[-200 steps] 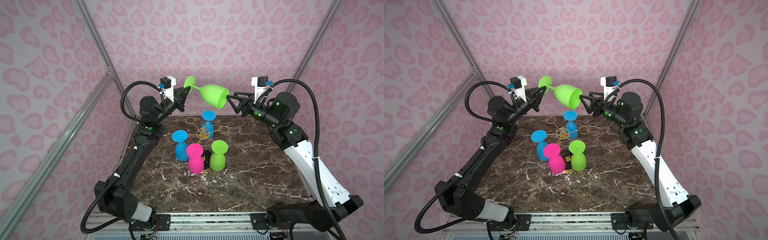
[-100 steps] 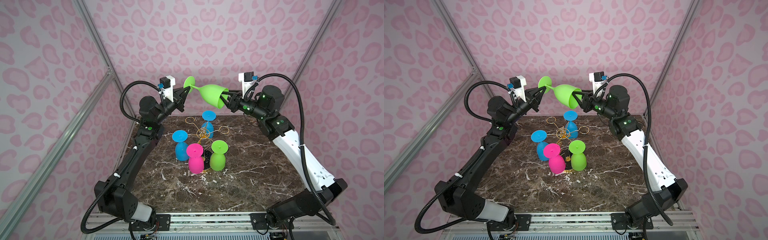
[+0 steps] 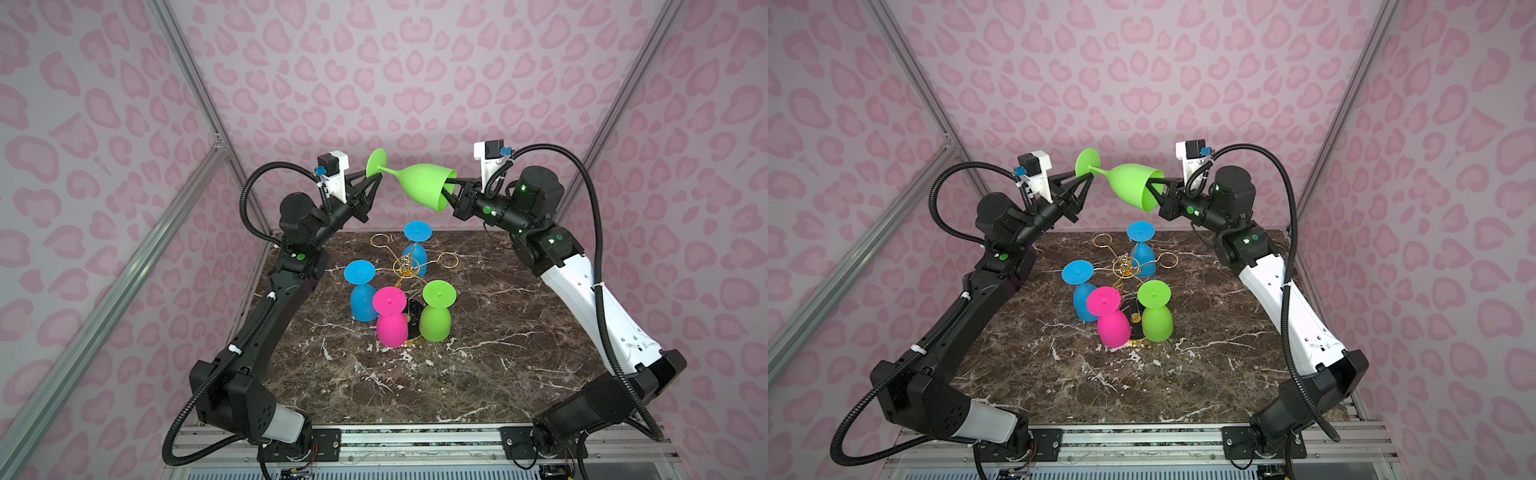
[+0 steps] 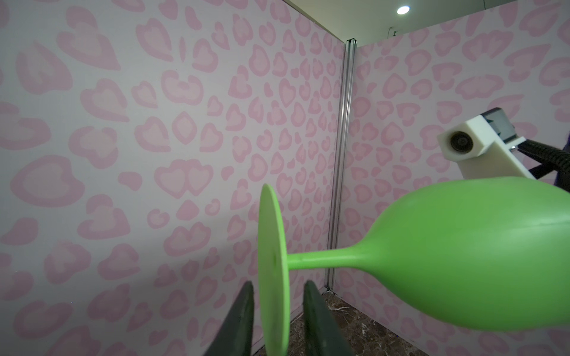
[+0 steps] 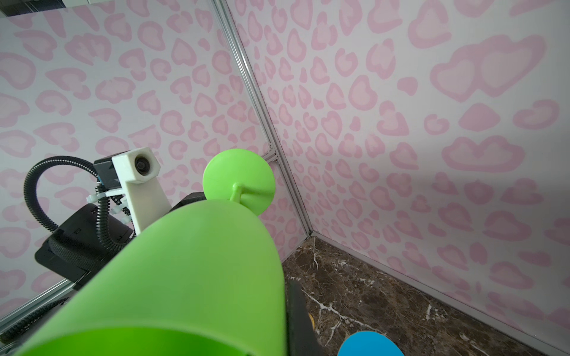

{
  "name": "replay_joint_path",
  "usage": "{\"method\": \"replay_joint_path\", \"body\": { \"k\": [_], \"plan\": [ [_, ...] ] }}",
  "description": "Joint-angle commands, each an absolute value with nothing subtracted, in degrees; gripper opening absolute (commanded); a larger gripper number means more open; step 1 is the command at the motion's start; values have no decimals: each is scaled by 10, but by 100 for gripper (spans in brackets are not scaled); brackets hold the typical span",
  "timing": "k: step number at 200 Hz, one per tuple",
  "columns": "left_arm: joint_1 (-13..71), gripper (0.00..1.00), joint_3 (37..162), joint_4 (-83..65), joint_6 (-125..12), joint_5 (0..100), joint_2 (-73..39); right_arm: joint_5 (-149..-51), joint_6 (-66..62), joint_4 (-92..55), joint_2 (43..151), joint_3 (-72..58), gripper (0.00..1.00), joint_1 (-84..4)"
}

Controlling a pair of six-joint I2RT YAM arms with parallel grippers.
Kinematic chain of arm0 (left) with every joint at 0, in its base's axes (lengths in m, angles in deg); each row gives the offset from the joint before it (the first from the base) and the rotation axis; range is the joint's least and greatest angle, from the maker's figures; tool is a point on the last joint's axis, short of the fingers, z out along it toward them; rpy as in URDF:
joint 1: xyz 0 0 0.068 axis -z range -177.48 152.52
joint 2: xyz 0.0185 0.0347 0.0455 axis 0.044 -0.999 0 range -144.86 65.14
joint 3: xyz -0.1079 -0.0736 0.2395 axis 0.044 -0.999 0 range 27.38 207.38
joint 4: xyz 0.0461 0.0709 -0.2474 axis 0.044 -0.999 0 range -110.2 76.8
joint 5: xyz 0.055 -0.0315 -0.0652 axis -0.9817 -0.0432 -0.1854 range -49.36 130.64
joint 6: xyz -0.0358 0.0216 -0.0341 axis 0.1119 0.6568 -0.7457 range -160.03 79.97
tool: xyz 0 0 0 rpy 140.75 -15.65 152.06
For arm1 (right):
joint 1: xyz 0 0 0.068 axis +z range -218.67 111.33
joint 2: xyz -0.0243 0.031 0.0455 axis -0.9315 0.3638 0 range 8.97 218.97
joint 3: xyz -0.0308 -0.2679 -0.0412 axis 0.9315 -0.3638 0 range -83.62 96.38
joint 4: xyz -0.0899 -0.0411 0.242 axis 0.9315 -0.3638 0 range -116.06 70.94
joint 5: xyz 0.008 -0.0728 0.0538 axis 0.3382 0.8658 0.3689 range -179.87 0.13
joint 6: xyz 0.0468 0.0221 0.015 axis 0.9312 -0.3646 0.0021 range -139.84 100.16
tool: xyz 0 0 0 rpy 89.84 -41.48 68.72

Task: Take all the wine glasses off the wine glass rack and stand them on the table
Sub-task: 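Open the left gripper off the base while the right gripper lifts the glass away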

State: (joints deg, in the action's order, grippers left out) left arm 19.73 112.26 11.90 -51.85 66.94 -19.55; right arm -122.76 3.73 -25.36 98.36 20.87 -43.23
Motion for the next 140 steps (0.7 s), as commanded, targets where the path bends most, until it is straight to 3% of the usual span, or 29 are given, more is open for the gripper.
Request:
{"method": "replay_joint_path", "body": {
  "k": [1, 23, 39, 97, 140],
  "plan": [
    [197, 73, 1120, 144, -513, 645, -196, -1243, 54, -248, 988, 224, 0, -444],
    [195, 91, 1113, 137, -501, 619, -189, -1234, 56, -271, 984, 242, 0, -474],
    [190, 97, 1102, 133, -491, 594, -176, -1224, 55, -300, 985, 256, 0, -507],
    [180, 97, 1052, 106, -445, 497, -103, -1177, -18, -510, 1082, 424, 0, -585],
    [152, 97, 989, 67, -463, 454, -26, -1129, -74, -684, 1225, 608, 0, -599]
  ]
}}
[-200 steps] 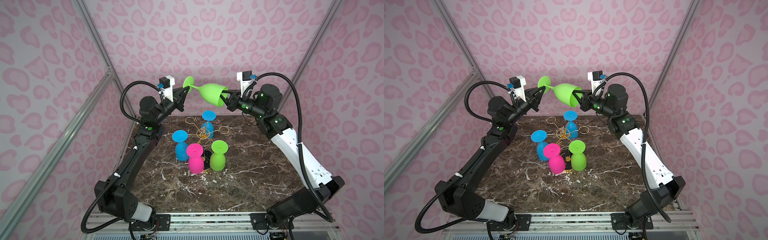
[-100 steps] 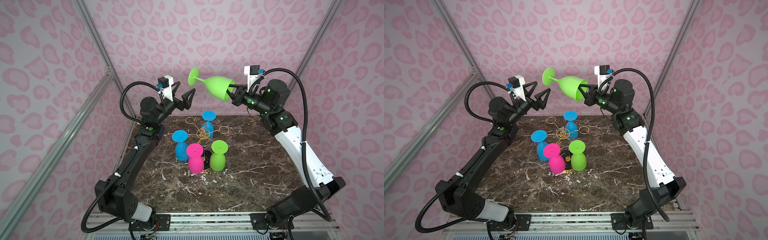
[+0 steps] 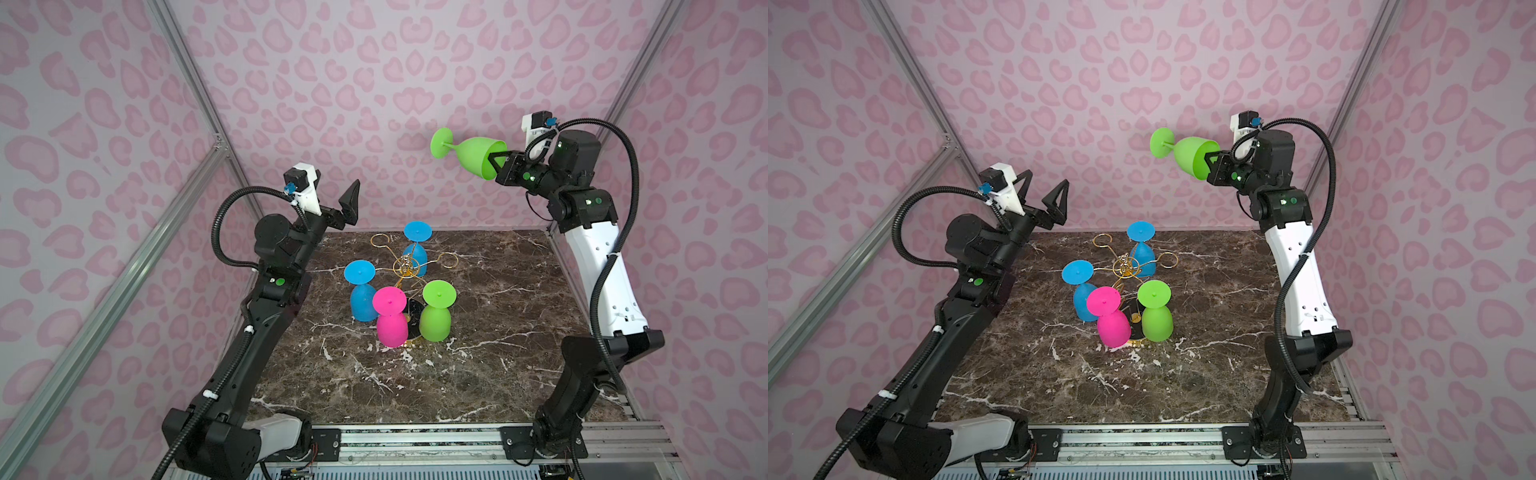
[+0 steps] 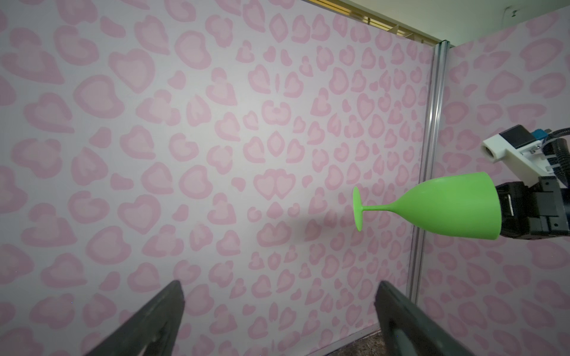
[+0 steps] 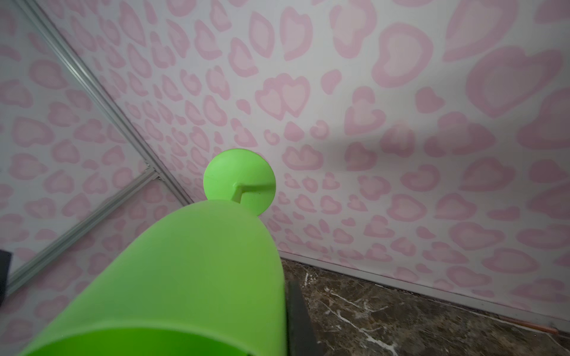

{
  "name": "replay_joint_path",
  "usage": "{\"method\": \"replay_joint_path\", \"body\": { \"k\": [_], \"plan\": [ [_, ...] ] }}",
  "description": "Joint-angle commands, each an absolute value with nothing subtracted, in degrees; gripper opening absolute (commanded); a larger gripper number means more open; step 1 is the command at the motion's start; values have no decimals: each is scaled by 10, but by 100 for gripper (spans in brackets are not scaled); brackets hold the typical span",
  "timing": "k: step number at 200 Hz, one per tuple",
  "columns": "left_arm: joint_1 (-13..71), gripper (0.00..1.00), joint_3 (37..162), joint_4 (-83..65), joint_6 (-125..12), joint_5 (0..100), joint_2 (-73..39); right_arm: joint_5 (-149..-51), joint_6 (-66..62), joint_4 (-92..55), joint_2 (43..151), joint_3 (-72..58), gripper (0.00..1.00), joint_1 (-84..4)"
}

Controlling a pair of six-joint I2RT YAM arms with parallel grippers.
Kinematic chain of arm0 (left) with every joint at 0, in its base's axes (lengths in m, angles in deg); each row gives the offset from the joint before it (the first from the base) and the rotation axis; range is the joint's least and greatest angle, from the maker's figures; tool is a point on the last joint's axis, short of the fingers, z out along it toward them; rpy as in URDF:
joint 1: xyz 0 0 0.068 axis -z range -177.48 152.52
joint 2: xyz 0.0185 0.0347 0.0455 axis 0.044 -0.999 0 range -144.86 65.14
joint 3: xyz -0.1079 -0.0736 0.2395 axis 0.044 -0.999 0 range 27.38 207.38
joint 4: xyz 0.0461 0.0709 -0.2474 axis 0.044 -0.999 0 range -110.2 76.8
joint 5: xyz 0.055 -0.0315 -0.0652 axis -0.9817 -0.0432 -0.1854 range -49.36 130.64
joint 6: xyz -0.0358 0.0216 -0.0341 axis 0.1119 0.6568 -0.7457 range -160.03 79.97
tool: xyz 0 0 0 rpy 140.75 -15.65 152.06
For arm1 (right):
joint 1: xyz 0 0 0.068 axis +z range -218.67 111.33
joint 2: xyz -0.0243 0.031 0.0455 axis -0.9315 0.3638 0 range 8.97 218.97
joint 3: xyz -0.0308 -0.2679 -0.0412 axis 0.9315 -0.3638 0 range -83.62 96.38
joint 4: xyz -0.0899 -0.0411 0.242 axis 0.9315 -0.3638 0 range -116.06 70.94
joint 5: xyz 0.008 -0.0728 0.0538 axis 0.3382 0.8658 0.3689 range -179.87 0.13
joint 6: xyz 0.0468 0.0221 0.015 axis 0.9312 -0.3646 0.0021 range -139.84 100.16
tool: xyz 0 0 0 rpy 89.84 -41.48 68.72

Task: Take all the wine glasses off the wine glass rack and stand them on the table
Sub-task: 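Open the left gripper off the base while the right gripper lifts the glass away, then carry the green glass with the right gripper beyond the rack and stand it upright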

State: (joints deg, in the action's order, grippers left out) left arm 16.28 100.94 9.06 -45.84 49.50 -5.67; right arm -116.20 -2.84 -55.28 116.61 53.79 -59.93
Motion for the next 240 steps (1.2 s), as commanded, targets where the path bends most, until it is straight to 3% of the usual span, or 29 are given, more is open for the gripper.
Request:
{"method": "replay_joint_path", "body": {
  "k": [1, 96, 170, 240],
  "plan": [
    [152, 97, 987, 66, -463, 453, -25, -1128, -76, -687, 1228, 612, 0, -599],
    [141, 97, 881, -38, -426, 363, 125, -991, -155, -847, 1362, 675, 0, -590],
    [141, 97, 861, -85, -442, 362, 162, -901, -203, -975, 1423, 712, 0, -560],
    [142, 97, 856, -99, -454, 364, 168, -878, -212, -987, 1436, 684, 0, -546]
  ]
}}
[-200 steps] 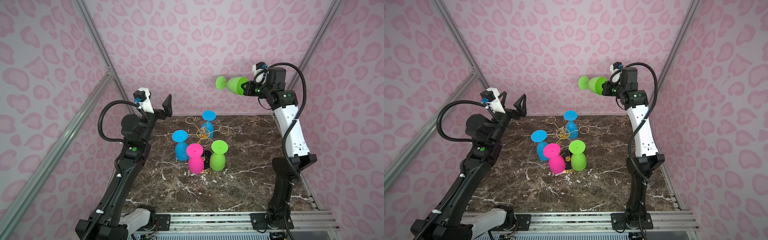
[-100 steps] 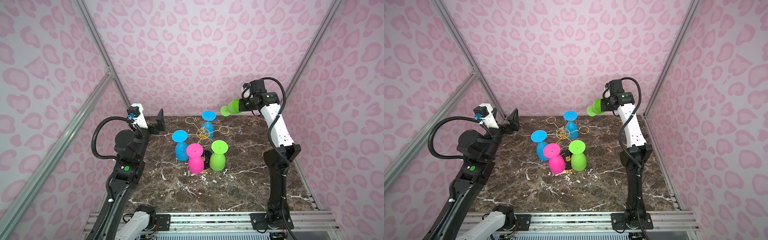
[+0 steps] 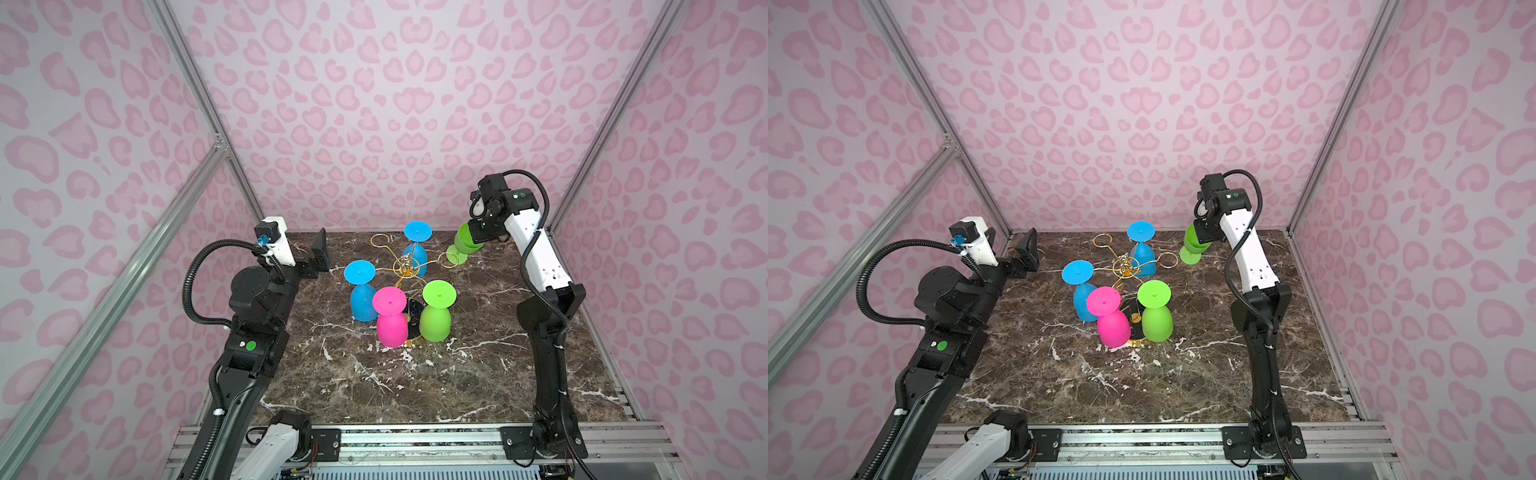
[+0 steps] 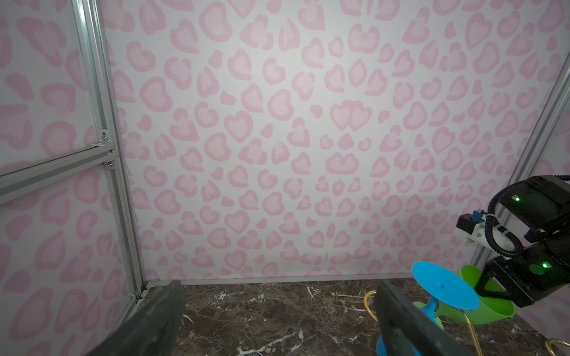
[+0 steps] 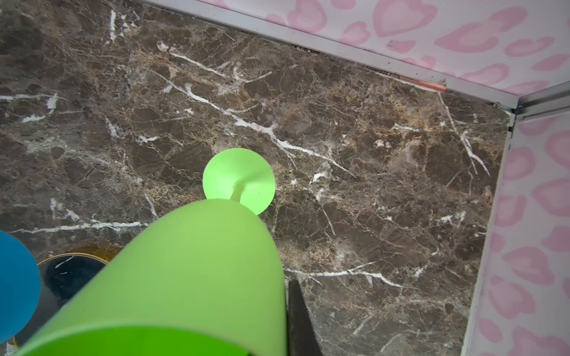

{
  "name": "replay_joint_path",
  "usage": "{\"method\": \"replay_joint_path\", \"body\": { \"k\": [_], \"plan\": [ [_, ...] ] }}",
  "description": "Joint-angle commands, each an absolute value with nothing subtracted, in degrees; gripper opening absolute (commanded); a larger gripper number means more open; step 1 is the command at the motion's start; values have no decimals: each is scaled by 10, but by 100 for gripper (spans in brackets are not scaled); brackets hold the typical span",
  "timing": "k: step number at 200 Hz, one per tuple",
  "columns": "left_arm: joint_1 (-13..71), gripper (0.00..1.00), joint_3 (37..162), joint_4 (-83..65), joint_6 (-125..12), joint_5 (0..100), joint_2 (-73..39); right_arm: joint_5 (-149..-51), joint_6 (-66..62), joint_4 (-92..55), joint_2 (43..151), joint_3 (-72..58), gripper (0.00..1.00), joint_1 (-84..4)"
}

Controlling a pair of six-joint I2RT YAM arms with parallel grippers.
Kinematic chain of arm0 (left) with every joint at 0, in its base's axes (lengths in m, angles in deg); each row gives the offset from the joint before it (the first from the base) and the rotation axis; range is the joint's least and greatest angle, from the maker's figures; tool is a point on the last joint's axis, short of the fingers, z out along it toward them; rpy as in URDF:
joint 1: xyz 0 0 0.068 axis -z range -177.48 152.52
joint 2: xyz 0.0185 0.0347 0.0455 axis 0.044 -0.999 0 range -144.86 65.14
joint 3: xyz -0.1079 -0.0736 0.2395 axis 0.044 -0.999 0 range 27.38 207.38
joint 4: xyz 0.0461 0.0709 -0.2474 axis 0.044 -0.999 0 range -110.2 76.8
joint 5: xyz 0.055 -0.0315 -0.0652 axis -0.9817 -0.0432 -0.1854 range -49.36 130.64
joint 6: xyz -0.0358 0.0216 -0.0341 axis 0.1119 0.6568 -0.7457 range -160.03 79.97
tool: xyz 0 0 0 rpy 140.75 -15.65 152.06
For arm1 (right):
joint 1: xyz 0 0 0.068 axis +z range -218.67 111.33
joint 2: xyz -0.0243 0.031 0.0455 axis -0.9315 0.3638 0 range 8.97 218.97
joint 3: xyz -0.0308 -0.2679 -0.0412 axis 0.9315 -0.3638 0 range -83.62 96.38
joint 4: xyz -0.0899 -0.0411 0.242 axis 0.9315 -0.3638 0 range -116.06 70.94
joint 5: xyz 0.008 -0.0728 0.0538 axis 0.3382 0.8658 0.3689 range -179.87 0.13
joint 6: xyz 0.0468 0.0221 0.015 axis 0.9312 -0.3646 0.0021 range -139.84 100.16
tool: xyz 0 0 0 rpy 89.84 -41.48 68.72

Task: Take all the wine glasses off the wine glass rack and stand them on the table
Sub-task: 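Carry the green glass with the right gripper beyond the rack and stand it upright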

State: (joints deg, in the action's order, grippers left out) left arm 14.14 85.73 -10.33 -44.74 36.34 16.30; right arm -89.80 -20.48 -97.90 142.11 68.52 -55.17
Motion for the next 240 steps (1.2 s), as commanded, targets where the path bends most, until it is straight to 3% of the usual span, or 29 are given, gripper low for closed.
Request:
{"method": "replay_joint_path", "body": {
  "k": [1, 223, 240],
  "plan": [
    [141, 97, 856, -100, -454, 364, 168, -877, -212, -987, 1436, 684, 0, -546],
    [141, 97, 871, -126, -470, 381, 168, -884, -227, -995, 1504, 660, 0, -536],
    [140, 97, 872, -127, -470, 380, 168, -889, -223, -993, 1505, 666, 5, -536]
  ]
}}
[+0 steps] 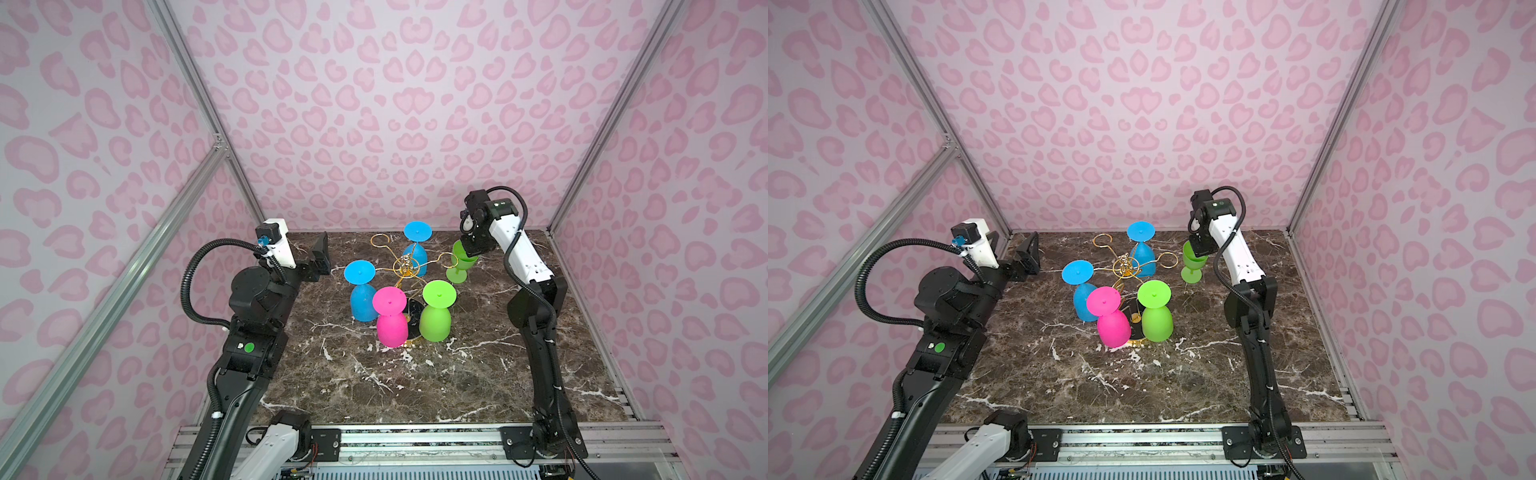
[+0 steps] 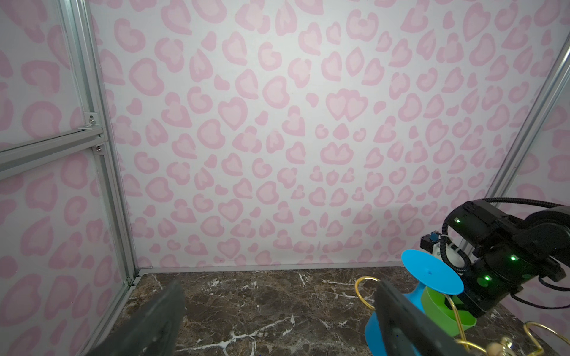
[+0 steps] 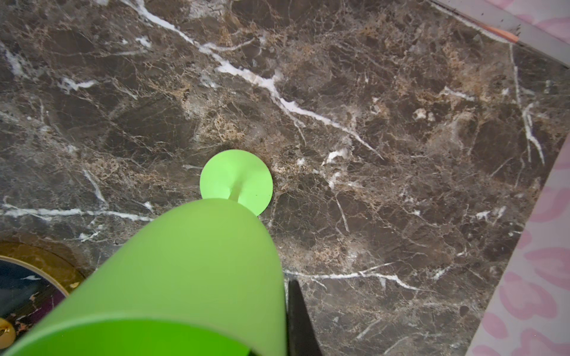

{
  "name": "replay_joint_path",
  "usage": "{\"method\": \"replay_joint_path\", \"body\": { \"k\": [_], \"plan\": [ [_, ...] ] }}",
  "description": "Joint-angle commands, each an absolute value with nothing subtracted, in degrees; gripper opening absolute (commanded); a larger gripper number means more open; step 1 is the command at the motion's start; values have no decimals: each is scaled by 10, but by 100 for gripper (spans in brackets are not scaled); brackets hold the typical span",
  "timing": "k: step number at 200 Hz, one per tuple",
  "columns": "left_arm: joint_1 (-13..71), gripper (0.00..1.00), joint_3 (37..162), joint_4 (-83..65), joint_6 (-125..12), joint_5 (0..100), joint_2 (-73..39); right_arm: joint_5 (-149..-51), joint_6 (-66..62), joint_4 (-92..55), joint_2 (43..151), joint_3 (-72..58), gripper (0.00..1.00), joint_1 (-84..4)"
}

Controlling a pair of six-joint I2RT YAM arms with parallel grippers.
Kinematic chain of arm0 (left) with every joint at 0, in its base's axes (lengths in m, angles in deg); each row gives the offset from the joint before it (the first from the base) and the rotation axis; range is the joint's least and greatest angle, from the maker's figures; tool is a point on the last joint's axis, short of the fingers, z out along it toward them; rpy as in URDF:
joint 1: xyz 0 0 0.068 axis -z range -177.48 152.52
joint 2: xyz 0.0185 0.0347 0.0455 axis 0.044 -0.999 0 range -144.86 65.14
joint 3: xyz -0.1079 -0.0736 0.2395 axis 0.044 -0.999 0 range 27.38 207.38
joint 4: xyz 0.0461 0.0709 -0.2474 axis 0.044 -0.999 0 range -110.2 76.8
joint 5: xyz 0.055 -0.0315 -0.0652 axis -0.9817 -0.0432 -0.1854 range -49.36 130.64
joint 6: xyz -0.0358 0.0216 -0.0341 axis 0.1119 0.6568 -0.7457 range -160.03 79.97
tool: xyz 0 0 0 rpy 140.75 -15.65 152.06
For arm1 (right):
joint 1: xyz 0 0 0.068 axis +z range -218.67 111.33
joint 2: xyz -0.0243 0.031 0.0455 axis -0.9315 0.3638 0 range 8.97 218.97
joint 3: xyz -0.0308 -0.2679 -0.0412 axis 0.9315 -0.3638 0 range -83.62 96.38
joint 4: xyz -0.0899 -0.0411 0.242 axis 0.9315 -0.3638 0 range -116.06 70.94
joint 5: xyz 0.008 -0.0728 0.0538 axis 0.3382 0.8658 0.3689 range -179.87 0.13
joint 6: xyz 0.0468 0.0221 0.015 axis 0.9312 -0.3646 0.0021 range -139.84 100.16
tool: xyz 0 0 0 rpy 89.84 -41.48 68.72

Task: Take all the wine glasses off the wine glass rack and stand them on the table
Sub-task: 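Carry the green glass with the right gripper beyond the rack and stand it upright, then open the right gripper and lift it off the standing green glass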

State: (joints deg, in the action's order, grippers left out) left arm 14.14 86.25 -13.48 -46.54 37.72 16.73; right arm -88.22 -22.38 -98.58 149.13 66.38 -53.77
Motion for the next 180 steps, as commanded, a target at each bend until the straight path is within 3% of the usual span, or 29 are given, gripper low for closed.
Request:
{"method": "replay_joint_path", "body": {
  "k": [1, 44, 64, 122, 180],
  "plan": [
    [140, 97, 872, -127, -470, 380, 167, -889, -223, -993, 1505, 666, 6, -536],
    [141, 97, 872, -131, -470, 380, 170, -922, -210, -979, 1495, 686, 29, -540],
    [141, 97, 872, -131, -472, 380, 173, -938, -206, -972, 1488, 689, 34, -545],
    [140, 97, 872, -131, -474, 378, 178, -1003, -189, -950, 1457, 689, 39, -563],
    [141, 97, 866, -127, -485, 361, 189, -1095, -149, -879, 1362, 662, 38, -602]
  ]
}}
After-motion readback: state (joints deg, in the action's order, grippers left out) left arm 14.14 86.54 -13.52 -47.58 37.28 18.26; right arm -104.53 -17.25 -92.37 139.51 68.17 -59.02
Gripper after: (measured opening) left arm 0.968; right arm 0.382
